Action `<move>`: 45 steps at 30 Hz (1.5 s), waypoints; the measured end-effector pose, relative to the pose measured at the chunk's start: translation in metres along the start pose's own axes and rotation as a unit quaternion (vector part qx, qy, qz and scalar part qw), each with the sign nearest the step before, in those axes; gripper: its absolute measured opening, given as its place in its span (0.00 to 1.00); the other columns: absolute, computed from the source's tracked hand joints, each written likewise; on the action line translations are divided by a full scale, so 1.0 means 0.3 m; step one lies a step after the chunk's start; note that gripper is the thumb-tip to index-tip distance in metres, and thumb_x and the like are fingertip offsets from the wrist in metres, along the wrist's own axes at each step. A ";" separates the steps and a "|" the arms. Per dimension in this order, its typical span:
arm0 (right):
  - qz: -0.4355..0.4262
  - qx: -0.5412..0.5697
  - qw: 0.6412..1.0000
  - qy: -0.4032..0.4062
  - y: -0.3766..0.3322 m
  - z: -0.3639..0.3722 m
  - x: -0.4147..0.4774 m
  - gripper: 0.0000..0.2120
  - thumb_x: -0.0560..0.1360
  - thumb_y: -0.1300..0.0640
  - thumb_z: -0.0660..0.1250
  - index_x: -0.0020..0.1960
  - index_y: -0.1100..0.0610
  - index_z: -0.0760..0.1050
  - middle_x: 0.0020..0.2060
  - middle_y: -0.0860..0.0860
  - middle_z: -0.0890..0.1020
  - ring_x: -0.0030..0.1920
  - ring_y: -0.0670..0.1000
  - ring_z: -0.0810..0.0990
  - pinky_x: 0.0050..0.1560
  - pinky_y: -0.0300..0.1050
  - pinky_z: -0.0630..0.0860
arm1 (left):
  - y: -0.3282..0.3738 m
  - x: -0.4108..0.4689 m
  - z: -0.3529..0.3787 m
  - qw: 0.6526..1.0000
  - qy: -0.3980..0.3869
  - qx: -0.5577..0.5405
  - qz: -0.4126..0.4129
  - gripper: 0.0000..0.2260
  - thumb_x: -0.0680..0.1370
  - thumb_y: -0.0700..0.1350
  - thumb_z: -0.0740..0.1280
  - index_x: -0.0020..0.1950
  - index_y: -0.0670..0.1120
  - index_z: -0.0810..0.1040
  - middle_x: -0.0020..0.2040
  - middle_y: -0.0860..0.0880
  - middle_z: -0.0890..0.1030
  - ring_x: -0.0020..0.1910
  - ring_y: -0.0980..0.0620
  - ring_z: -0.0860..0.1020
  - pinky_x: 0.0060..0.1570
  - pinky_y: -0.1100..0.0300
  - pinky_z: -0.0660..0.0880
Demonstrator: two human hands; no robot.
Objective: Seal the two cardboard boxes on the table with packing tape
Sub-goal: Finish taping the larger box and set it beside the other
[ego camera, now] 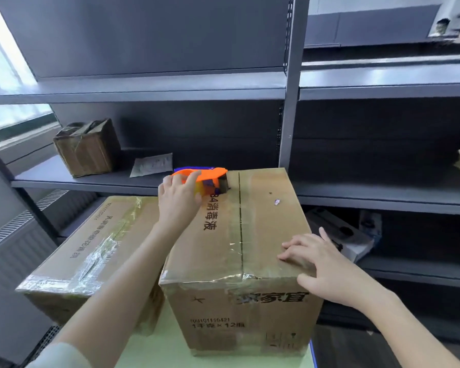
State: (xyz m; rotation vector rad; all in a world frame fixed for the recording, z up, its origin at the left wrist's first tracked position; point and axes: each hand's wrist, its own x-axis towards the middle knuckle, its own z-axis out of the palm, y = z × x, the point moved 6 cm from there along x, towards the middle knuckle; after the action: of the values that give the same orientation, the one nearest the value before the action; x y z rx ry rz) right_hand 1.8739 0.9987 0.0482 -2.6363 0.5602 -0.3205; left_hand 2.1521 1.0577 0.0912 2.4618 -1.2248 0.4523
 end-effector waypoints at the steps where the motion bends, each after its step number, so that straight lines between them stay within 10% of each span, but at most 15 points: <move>1: -0.001 0.017 1.000 0.017 -0.002 0.002 0.003 0.18 0.68 0.59 0.61 0.55 0.43 0.76 0.53 0.35 0.71 0.60 0.27 0.58 0.72 0.44 0.35 | -0.003 0.026 0.021 1.000 -0.005 0.010 -0.002 0.24 0.78 0.46 0.61 0.73 0.55 0.62 0.65 0.41 0.71 0.65 0.39 0.65 0.64 0.48 0.59; 4: -0.006 0.058 0.997 0.051 -0.006 0.013 0.003 0.18 0.67 0.59 0.59 0.53 0.47 0.78 0.52 0.37 0.73 0.60 0.28 0.59 0.65 0.31 0.51 | -0.007 0.086 0.089 0.999 -0.025 0.032 0.000 0.25 0.79 0.46 0.59 0.75 0.60 0.58 0.60 0.42 0.75 0.63 0.40 0.67 0.64 0.48 0.58; 7: 0.009 0.112 0.992 0.064 0.016 0.017 -0.004 0.18 0.68 0.63 0.60 0.53 0.49 0.79 0.54 0.41 0.75 0.61 0.29 0.59 0.61 0.21 0.47 | 0.000 0.121 0.145 1.000 -0.028 0.008 0.010 0.24 0.80 0.43 0.57 0.75 0.60 0.58 0.54 0.43 0.77 0.60 0.41 0.71 0.65 0.46 0.58; 17: -0.005 0.125 0.992 0.004 0.042 0.016 -0.002 0.19 0.70 0.55 0.58 0.58 0.45 0.78 0.59 0.36 0.72 0.67 0.32 0.58 0.71 0.32 0.43 | 0.022 0.136 0.090 0.969 0.026 -0.244 -0.005 0.24 0.75 0.35 0.60 0.66 0.56 0.74 0.56 0.50 0.81 0.55 0.47 0.76 0.59 0.51 0.68; 21: 0.006 0.086 0.996 0.032 0.043 -0.048 0.064 0.12 0.76 0.48 0.63 0.58 0.47 0.77 0.58 0.35 0.73 0.62 0.32 0.64 0.67 0.40 0.62 | 0.080 0.113 -0.026 0.865 -0.057 -0.499 -0.027 0.20 0.75 0.33 0.62 0.53 0.59 0.79 0.46 0.55 0.82 0.46 0.52 0.79 0.43 0.63 0.74; 25: -0.035 0.091 0.985 0.141 -0.061 -0.139 0.157 0.35 0.71 0.46 0.70 0.72 0.41 0.54 0.70 0.35 0.57 0.71 0.35 0.52 0.71 0.32 0.51 | 0.185 0.024 -0.098 0.695 -0.189 -0.693 -0.017 0.17 0.71 0.36 0.66 0.56 0.51 0.81 0.49 0.45 0.83 0.47 0.47 0.81 0.48 0.57 0.75; 28: -0.082 0.099 0.979 0.155 -0.141 -0.179 0.212 0.46 0.69 0.55 0.73 0.74 0.46 0.43 0.74 0.43 0.56 0.74 0.42 0.52 0.72 0.36 0.53 | 0.260 -0.062 -0.079 0.644 -0.265 -0.717 0.008 0.19 0.70 0.38 0.67 0.60 0.47 0.78 0.51 0.44 0.82 0.48 0.47 0.81 0.46 0.58 0.77; 32: -0.078 0.134 0.976 0.151 -0.187 -0.190 0.234 0.43 0.67 0.63 0.73 0.75 0.50 0.54 0.61 0.45 0.70 0.61 0.46 0.71 0.61 0.41 0.70 | 0.294 -0.148 -0.028 0.584 -0.282 -0.761 -0.007 0.12 0.70 0.37 0.66 0.49 0.46 0.84 0.46 0.47 0.84 0.45 0.50 0.83 0.43 0.60 0.78; 34: -0.079 0.097 0.982 0.140 -0.196 -0.165 0.230 0.42 0.66 0.64 0.72 0.74 0.52 0.56 0.59 0.46 0.70 0.59 0.48 0.71 0.59 0.43 0.70 | 0.277 -0.179 -0.007 0.589 -0.269 -0.761 -0.022 0.12 0.70 0.38 0.68 0.52 0.44 0.81 0.48 0.47 0.84 0.48 0.49 0.82 0.46 0.58 0.78; 39: -0.055 -0.009 0.992 0.116 -0.197 -0.099 0.235 0.42 0.65 0.65 0.71 0.74 0.51 0.56 0.58 0.53 0.71 0.56 0.55 0.71 0.57 0.52 0.70 | 0.184 -0.246 0.018 0.743 -0.222 -0.630 -0.042 0.11 0.74 0.42 0.71 0.56 0.50 0.78 0.47 0.59 0.84 0.48 0.63 0.80 0.42 0.75 0.72; 45: -0.055 0.005 0.992 0.112 -0.209 -0.079 0.250 0.39 0.66 0.63 0.69 0.72 0.49 0.56 0.54 0.51 0.73 0.49 0.54 0.72 0.49 0.49 0.73 | 0.103 -0.260 -0.012 0.723 -0.174 -0.664 -0.078 0.14 0.79 0.34 0.61 0.46 0.49 0.82 0.46 0.52 0.84 0.49 0.56 0.81 0.49 0.65 0.77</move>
State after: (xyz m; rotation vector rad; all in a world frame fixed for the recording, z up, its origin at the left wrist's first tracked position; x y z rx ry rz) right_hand 1.9546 1.0098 0.1072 -2.6441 0.4819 -0.6567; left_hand 2.0819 1.0964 0.0661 1.3065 -0.8693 -0.7686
